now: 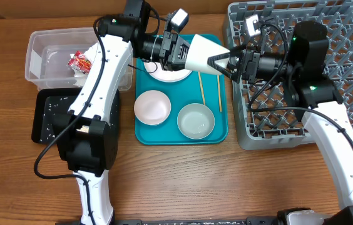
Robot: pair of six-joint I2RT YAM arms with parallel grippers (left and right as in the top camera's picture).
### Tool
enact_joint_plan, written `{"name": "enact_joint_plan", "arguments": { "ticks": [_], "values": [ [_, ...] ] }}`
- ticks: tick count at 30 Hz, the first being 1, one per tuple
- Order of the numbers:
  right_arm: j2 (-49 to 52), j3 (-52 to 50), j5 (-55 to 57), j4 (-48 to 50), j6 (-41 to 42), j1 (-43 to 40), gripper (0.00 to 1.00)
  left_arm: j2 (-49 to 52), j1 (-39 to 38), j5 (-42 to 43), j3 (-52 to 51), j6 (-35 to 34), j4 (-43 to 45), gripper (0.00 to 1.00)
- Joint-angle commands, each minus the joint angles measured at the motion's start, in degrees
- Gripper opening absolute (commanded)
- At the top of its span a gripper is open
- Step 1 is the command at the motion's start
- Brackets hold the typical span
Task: Sort waste into correct bins and load items into the dishwasher
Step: 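Lower the white cup into the dish rack with the right gripper and release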
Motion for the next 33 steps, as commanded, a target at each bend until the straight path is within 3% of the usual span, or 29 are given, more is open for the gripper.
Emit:
{"name": "enact_joint_plan", "arguments": {
  "ticks": [1, 3, 7, 12, 18, 23, 29, 33],
  "values": [
    [-0.28, 0.48, -0.35, -1.4, -0.31, -3.41, 0.62, -0.55, 1.05, -1.2, 1.16, -0.37, 1.73, 0.39],
    [-0.28, 0.48, -0.33, -4.52, -0.35, -6.12, 0.62, -0.55, 1.88, -1.2, 1.16, -0.37, 3.45, 0.46],
    [-0.57, 0.48, 1.16, -12.63, -0.66, -12.11, 0.58, -0.55, 4.0, -3.41, 1.16, -0.39, 5.38, 0.5],
    [-4.7, 2.47, 13.11, -31.04, -9.7, -14.97, 0.57, -0.55, 6.34, -19.45, 1.18, 3.65, 5.46, 0.62],
    [-7.8, 10.71, 45.86, -56.04, -11.96, -9.38, 0.57, -0.57, 6.69, -35.06, 1.2, 3.67, 3.96, 0.6],
    [-7.19, 11.78, 63.91, -66.12, -6.12, -4.07, 0.57, -0.57, 6.19, -44.68, 1.2, 3.72, 1.49, 0.6],
    [-1.38, 11.74, 67.84, -71.69, -3.85, -2.27, 0.57, -0.59, 4.9, -57.57, 1.36, 5.18, -2.14, 0.56],
    [4.02, 11.74, 67.82, -71.34, -3.72, -2.27, 0.57, -0.61, 4.72, -63.06, 3.96, 5.16, -4.85, 0.47]
  ]
}}
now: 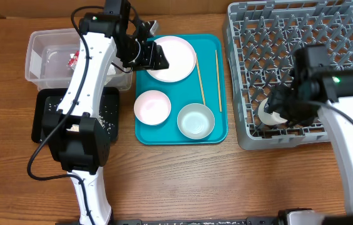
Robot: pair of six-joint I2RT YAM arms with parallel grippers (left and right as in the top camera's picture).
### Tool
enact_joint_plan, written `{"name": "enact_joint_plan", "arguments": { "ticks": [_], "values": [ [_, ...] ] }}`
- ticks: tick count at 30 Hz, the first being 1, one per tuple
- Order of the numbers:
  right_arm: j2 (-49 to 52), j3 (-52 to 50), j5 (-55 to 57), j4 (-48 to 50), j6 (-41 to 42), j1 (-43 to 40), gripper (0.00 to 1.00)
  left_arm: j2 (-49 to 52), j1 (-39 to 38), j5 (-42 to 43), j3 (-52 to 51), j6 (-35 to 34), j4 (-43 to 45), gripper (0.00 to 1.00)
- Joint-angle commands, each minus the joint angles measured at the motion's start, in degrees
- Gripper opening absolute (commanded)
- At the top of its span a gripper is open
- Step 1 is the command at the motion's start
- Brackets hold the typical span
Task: Sort waste into correct bins and load items into the dishwasher
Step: 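Lower the white cup into the dish rack with the right gripper and release, then grasp the white bowl with the right gripper and lift it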
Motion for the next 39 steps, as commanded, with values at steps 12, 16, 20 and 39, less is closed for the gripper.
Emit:
{"name": "enact_joint_plan", "arguments": {
  "ticks": [12, 16, 20, 39],
  "values": [
    [12.9, 0.72, 0.44, -0.28, 1.05, 0.33, 0.77, -0.61, -0.37, -12.07, 17.51, 1.38, -7.19, 0.56],
    [12.98, 0.98, -0.68, 0.76, 0.87, 0.31, 0.87, -0.61, -0.37, -12.17, 18.27, 1.27, -7.3, 0.75],
    [12.92, 5.07, -2.82, -0.46, -0.26, 0.31, 0.88, -0.61, -0.37, -15.63, 21.07, 0.81, -8.85, 0.79],
    [16.35, 11.98, -5.03, 6.43, -2.36, 20.22, 0.81, -3.91, 3.08, -24.96, 41.88, -11.41, -23.17, 0.83]
  ]
}}
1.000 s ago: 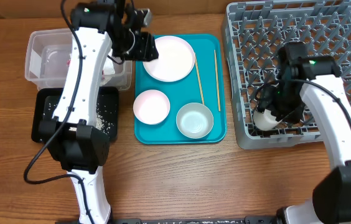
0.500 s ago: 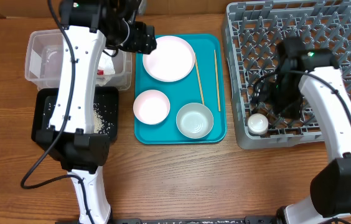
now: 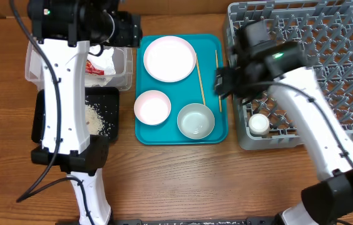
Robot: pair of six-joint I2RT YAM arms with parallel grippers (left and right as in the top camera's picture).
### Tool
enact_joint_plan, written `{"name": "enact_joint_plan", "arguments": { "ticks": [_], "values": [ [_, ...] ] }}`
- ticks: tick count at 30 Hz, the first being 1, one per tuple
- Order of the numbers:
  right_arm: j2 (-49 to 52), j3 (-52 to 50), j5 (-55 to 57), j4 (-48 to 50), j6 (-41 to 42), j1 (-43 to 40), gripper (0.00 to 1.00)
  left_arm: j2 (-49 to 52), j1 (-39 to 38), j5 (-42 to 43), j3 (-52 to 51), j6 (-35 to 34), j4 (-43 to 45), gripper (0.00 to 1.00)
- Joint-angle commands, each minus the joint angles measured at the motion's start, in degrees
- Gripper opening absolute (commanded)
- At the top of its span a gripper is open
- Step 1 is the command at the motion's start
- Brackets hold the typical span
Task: Sort waste into correct bins and load items into the dishwasher
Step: 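Grasp the white bowl with the right gripper and lift it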
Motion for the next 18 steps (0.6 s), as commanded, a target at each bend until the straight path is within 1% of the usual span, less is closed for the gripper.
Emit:
{"name": "enact_joint_plan", "arguments": {
  "ticks": [1, 2, 3, 7, 11, 13, 14, 18],
  "values": [
    [2.95, -3.54, 1.25, 1.6, -0.52, 3.04, 0.77, -3.37, 2.75, -3.54, 1.51, -4.96, 0.07, 0.92],
    [3.72, -4.61, 1.9, 2.49, -0.52, 3.74, 0.71, -3.54, 3.5, -4.92, 1.51, -5.53, 0.09, 1.0],
    [4.24, -5.62, 2.75, 3.34, -0.52, 4.24, 0.67, -3.56, 4.07, -5.7, 1.51, -5.64, 0.09, 1.0],
    [5.84, -10.99, 5.92, 7.78, -0.5, 5.38, 0.57, -3.48, 5.57, -5.7, 1.03, -5.64, -0.31, 1.0],
    [6.16, -16.44, 5.88, 13.05, -0.52, 5.4, 0.55, -3.39, 5.6, -5.73, 0.92, -5.64, -0.31, 1.0],
    [6.16, -18.64, 5.64, 15.04, -0.52, 5.42, 0.47, -3.39, 5.57, -5.64, 0.92, -5.68, -0.28, 1.0],
    [6.16, -19.71, 5.44, 16.09, -0.52, 5.53, 0.44, -3.39, 5.55, -5.73, 0.92, -5.62, -0.31, 1.0],
    [6.16, -24.09, 5.46, 20.85, -0.52, 6.38, 0.42, -3.39, 5.55, -5.73, 0.92, -5.64, -0.31, 1.0]
  ]
}}
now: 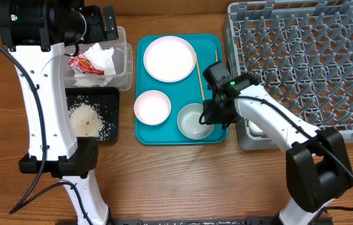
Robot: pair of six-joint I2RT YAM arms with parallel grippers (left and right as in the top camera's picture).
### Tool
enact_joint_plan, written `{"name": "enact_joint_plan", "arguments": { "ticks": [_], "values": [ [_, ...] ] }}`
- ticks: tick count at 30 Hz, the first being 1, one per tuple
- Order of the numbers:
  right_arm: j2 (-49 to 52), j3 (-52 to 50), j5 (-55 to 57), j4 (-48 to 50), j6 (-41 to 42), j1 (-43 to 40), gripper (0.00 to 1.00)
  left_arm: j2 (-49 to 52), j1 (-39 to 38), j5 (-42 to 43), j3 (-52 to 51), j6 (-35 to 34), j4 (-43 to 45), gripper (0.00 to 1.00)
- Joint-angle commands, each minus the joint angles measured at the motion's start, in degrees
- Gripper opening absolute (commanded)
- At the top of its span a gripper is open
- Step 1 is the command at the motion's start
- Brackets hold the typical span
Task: Sort waste into correct bins and load items into the dishwasher
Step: 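Grasp the white bowl with the right gripper and lift it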
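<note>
On the teal tray [145,134] lie a white plate [170,58], a pinkish white bowl [152,106], a pale green bowl [191,122] and two chopsticks [199,78]. My right gripper [210,115] is down at the green bowl's right rim, and its own wrist hides how its jaws stand. A white cup [258,129] stands in the near left corner of the grey dishwasher rack [301,62], half hidden by the right arm. My left gripper [104,24] hangs high over the clear bin [121,69], open and empty.
The clear bin holds a red and white wrapper [91,61]. Below it a black tray [111,128] carries a heap of rice [84,117]. The left arm's column rises along the table's left side.
My right gripper has moved from the tray's right edge by the chopsticks down to the green bowl's rim. The left arm has shifted further left and up over the clear bin.
Both grippers met over the plate with a white cup between them. Then the right gripper was down in the rack's near left corner with the cup, the left beside the plate. Later the cup stood alone in the rack. Now the right gripper is at the green bowl.
</note>
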Motion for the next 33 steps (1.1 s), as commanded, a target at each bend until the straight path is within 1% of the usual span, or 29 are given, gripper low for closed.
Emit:
{"name": "enact_joint_plan", "arguments": {
  "ticks": [1, 2, 3, 5, 6, 7, 8, 13, 17, 19, 21, 24, 25, 27, 30, 33],
  "values": [
    [-0.15, -3.02, 0.59, 2.14, -0.09, 1.18, 0.41, -1.18, -0.17, -0.79, 0.81, -0.76, -0.11, 1.0],
    [-0.07, -3.72, 0.59, 2.73, -0.07, 1.25, 0.41, -1.18, -0.17, -0.79, 0.81, -0.76, -0.11, 1.0],
    [-0.04, -4.33, 0.57, 3.1, -0.07, 1.25, 0.38, -1.18, -0.17, -0.79, 0.81, -0.76, -0.11, 1.0],
    [-0.04, -4.66, 0.61, 3.13, -0.09, 1.25, 0.26, -1.18, -0.17, -0.79, 0.81, -0.76, -0.11, 1.0],
    [-0.07, -4.66, 0.66, 3.13, -0.09, 1.25, 0.14, -1.18, -0.17, -0.79, 0.81, -0.76, -0.11, 1.0],
    [-0.07, -4.63, 0.9, 3.21, -0.07, 1.25, 0.05, -1.18, -0.17, -0.79, 0.81, -0.76, -0.11, 1.0],
    [-0.09, -4.55, 1.07, 3.26, -0.04, 1.25, 0.04, -1.18, -0.17, -0.79, 0.81, -0.76, -0.11, 1.0],
    [-0.87, -1.16, 1.18, 0.94, 0.39, 1.16, 0.04, -1.18, -0.17, -0.79, 0.81, -0.76, -0.11, 1.0],
    [-4.11, 5.2, 4.35, -4.81, 0.39, 1.18, 0.04, -1.18, -0.17, -0.79, 0.81, -0.76, -0.11, 1.0],
    [-6.34, 9.7, 7.91, -8.7, 0.44, 1.11, 0.04, -1.18, -0.17, -0.79, 0.81, -0.76, -0.11, 1.0],
    [-8.39, 14.43, 12.85, -12.07, 2.58, 0.66, 0.04, -1.18, -0.17, -0.79, 0.81, -0.76, -0.11, 1.0],
    [-11.23, 21.31, 21.05, -16.31, 2.54, -1.31, 0.04, -1.18, -0.17, -0.79, 0.81, -0.76, -0.11, 1.0],
    [-12.24, 23.21, 25.7, -17.07, 2.54, -2.12, 0.04, -1.18, -0.17, -0.79, 0.81, -0.76, -0.11, 1.0],
    [-13.97, 25.4, 36.3, -16.87, 2.56, -3.32, 0.04, -1.18, -0.17, -0.79, 0.81, -0.76, -0.11, 1.0],
    [-14.99, 25.68, 52.59, -14.23, 2.51, -3.78, 0.04, -1.18, -0.17, -0.79, 0.81, -0.76, -0.11, 1.0],
    [-14.25, 25.14, 61.26, -12.15, 0.81, -3.78, 0.04, -1.18, -0.17, -0.79, 0.81, -0.76, -0.11, 1.0]
  ]
}}
